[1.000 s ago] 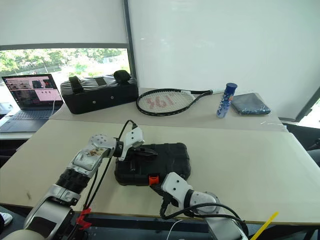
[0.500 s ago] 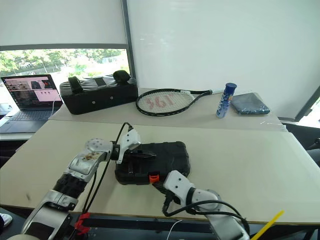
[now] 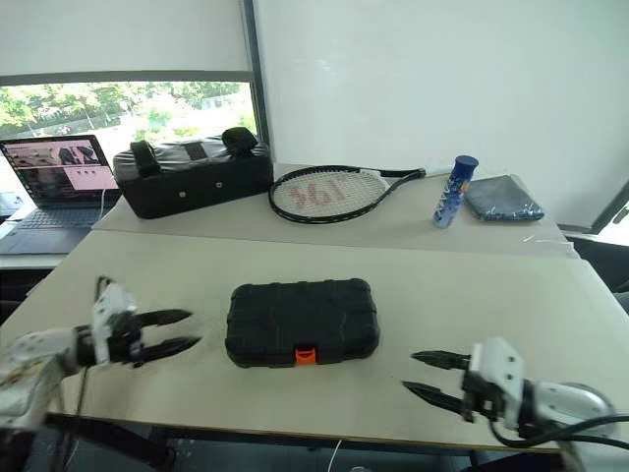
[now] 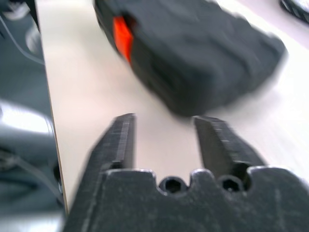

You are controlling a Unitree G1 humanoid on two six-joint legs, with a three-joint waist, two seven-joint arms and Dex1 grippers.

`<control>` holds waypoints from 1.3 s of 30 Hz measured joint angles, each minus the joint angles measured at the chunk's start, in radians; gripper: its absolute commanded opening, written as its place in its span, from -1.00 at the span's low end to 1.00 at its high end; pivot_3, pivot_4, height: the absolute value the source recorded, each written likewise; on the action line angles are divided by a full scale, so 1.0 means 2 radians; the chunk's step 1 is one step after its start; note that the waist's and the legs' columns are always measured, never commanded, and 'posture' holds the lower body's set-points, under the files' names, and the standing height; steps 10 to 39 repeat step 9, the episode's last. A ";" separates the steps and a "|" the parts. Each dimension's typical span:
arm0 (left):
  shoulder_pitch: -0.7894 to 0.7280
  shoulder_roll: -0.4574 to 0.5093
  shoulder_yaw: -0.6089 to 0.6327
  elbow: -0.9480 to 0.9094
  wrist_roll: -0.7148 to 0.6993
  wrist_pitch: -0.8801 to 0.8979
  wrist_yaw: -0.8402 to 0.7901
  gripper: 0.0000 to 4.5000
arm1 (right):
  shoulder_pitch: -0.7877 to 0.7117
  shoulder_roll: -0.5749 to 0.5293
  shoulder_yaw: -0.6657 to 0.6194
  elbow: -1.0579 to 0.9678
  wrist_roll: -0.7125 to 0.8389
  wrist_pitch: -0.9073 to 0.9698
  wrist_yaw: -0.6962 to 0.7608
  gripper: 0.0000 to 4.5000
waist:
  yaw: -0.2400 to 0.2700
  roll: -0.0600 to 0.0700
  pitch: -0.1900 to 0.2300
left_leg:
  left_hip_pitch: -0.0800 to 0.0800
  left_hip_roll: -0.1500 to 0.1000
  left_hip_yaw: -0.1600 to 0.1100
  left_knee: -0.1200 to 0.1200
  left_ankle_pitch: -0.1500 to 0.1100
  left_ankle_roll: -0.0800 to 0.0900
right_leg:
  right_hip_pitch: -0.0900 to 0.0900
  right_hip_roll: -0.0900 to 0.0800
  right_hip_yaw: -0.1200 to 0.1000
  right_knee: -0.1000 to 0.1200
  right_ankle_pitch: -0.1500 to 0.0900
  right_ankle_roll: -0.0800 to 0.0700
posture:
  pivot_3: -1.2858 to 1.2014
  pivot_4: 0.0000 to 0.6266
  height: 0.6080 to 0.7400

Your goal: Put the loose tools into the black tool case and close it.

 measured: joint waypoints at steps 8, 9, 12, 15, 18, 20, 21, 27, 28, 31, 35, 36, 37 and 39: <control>0.078 -0.001 0.059 -0.011 0.010 -0.062 0.034 1.00 | 0.004 -0.009 -0.053 0.059 0.001 -0.061 0.036 0.98 | 0.012 0.000 0.001 | 0.000 0.002 0.001 0.000 0.000 0.000 | 0.000 0.000 -0.001 0.000 -0.002 -0.001 | 0.03 -0.52 1.00; 0.078 -0.001 0.061 -0.011 0.010 -0.070 0.038 1.00 | 0.004 -0.009 -0.054 0.065 -0.003 -0.067 0.038 0.98 | 0.013 0.000 0.001 | 0.000 0.002 0.002 0.000 0.000 0.000 | 0.000 0.000 -0.001 0.000 -0.001 -0.001 | 0.03 -0.52 1.00; 0.078 -0.001 0.061 -0.011 0.010 -0.070 0.038 1.00 | 0.004 -0.009 -0.054 0.065 -0.003 -0.067 0.038 0.98 | 0.013 0.000 0.001 | 0.000 0.002 0.002 0.000 0.000 0.000 | 0.000 0.000 -0.001 0.000 -0.001 -0.001 | 0.03 -0.52 1.00; 0.078 -0.001 0.061 -0.011 0.010 -0.070 0.038 1.00 | 0.004 -0.009 -0.054 0.065 -0.003 -0.067 0.038 0.98 | 0.013 0.000 0.001 | 0.000 0.002 0.002 0.000 0.000 0.000 | 0.000 0.000 -0.001 0.000 -0.001 -0.001 | 0.03 -0.52 1.00; 0.078 -0.001 0.061 -0.011 0.010 -0.070 0.038 1.00 | 0.004 -0.009 -0.054 0.065 -0.003 -0.067 0.038 0.98 | 0.013 0.000 0.001 | 0.000 0.002 0.002 0.000 0.000 0.000 | 0.000 0.000 -0.001 0.000 -0.001 -0.001 | 0.03 -0.52 1.00; 0.078 -0.001 0.061 -0.011 0.010 -0.070 0.038 1.00 | 0.004 -0.009 -0.054 0.065 -0.003 -0.067 0.038 0.98 | 0.013 0.000 0.001 | 0.000 0.002 0.002 0.000 0.000 0.000 | 0.000 0.000 -0.001 0.000 -0.001 -0.001 | 0.03 -0.52 1.00; 0.078 -0.001 0.061 -0.011 0.010 -0.070 0.038 1.00 | 0.004 -0.009 -0.054 0.065 -0.003 -0.067 0.038 0.98 | 0.013 0.000 0.001 | 0.000 0.002 0.002 0.000 0.000 0.000 | 0.000 0.000 -0.001 0.000 -0.001 -0.001 | 0.03 -0.52 1.00; 0.078 -0.001 0.061 -0.011 0.010 -0.070 0.038 1.00 | 0.004 -0.009 -0.054 0.065 -0.003 -0.067 0.038 0.98 | 0.013 0.000 0.001 | 0.000 0.002 0.002 0.000 0.000 0.000 | 0.000 0.000 -0.001 0.000 -0.001 -0.001 | 0.03 -0.52 1.00; 0.078 -0.001 0.061 -0.011 0.010 -0.070 0.038 1.00 | 0.004 -0.009 -0.054 0.065 -0.003 -0.067 0.038 0.98 | 0.013 0.000 0.001 | 0.000 0.002 0.002 0.000 0.000 0.000 | 0.000 0.000 -0.001 0.000 -0.001 -0.001 | 0.03 -0.52 1.00; 0.078 -0.001 0.061 -0.011 0.010 -0.070 0.038 1.00 | 0.004 -0.009 -0.054 0.065 -0.003 -0.067 0.038 0.98 | 0.013 0.000 0.001 | 0.000 0.002 0.002 0.000 0.000 0.000 | 0.000 0.000 -0.001 0.000 -0.001 -0.001 | 0.03 -0.52 1.00; 0.078 -0.001 0.061 -0.011 0.010 -0.070 0.038 1.00 | 0.004 -0.009 -0.054 0.065 -0.003 -0.067 0.038 0.98 | 0.013 0.000 0.001 | 0.000 0.002 0.002 0.000 0.000 0.000 | 0.000 0.000 -0.001 0.000 -0.001 -0.001 | 0.03 -0.52 1.00; 0.078 -0.001 0.061 -0.011 0.010 -0.070 0.038 1.00 | 0.004 -0.009 -0.054 0.065 -0.003 -0.067 0.038 0.98 | 0.013 0.000 0.001 | 0.000 0.002 0.002 0.000 0.000 0.000 | 0.000 0.000 -0.001 0.000 -0.001 -0.001 | 0.03 -0.52 1.00; 0.078 -0.001 0.061 -0.011 0.010 -0.070 0.038 1.00 | 0.004 -0.009 -0.054 0.065 -0.003 -0.067 0.038 0.98 | 0.013 0.000 0.001 | 0.000 0.002 0.002 0.000 0.000 0.000 | 0.000 0.000 -0.001 0.000 -0.001 -0.001 | 0.03 -0.52 1.00; 0.078 -0.001 0.061 -0.011 0.010 -0.070 0.038 1.00 | 0.004 -0.009 -0.054 0.065 -0.003 -0.067 0.038 0.98 | 0.013 0.000 0.001 | 0.000 0.002 0.002 0.000 0.000 0.000 | 0.000 0.000 -0.001 0.000 -0.001 -0.001 | 0.03 -0.52 1.00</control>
